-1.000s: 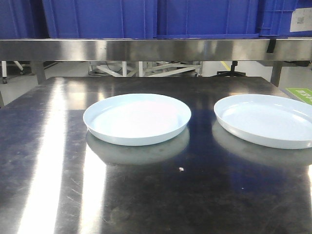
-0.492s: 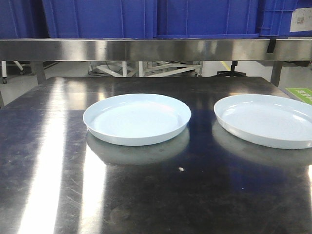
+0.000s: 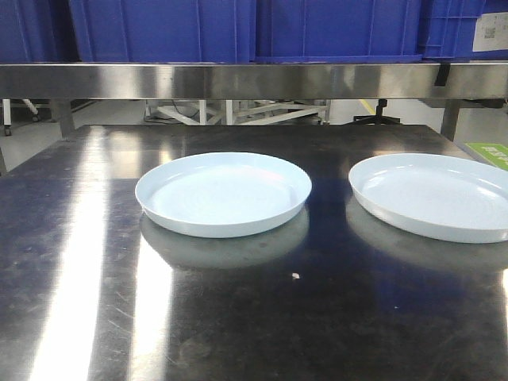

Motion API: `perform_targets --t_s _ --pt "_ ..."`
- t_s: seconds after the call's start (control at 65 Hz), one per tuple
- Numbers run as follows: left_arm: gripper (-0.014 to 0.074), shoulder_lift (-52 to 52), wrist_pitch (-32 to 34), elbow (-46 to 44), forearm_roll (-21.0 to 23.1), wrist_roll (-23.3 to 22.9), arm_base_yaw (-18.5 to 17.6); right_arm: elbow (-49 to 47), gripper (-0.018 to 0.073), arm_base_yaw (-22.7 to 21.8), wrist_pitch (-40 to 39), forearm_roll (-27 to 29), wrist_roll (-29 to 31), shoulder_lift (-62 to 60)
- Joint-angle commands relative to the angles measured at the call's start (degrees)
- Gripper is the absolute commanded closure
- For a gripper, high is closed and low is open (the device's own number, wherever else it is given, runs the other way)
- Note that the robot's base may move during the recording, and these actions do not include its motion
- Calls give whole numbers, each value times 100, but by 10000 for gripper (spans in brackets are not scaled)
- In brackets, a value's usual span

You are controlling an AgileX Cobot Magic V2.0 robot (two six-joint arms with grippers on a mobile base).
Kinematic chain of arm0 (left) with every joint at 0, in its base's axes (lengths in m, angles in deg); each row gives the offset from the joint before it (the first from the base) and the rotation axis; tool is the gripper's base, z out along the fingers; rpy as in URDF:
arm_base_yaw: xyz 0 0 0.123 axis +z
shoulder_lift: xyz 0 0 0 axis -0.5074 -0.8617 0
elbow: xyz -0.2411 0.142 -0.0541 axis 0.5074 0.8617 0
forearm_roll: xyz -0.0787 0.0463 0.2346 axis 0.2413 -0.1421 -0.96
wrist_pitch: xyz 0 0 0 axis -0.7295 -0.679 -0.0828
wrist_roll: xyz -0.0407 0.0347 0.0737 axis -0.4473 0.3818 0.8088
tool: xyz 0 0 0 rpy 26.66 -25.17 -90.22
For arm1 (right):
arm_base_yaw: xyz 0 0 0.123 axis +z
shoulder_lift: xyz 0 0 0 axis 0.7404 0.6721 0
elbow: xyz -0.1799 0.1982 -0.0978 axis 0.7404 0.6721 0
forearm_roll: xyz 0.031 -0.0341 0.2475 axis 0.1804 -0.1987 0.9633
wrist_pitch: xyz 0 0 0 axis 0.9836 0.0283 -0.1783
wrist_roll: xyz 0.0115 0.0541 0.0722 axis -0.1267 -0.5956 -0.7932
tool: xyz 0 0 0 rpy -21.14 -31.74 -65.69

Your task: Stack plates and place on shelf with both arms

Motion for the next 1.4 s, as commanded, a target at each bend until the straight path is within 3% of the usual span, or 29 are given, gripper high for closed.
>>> perform_targets --t_s 0.0,0.154,0.277,0.677,0.954,1.2,1.385 --pt "514 -35 512 -168 18 -63 17 -587 503 -29 -116 58 -29 460" --pt "514 -35 512 -131 18 -63 17 -1693 503 -29 1470 58 -29 1598" --pt "514 -35 512 -131 18 -63 17 -2530 503 -29 2167 58 -29 2525" --pt "514 -35 512 -131 18 -63 17 -3754 503 -83 2336 35 -29 4790" --pt "514 -35 512 -131 18 -63 17 -4951 503 -924 2841 28 -3 6764" --pt "514 -35 512 -131 18 -63 17 -6453 496 -1063 3599 -1 323 8359" --pt "514 -35 512 -131 18 -63 17 -7288 326 -1063 4036 -1 430 9242"
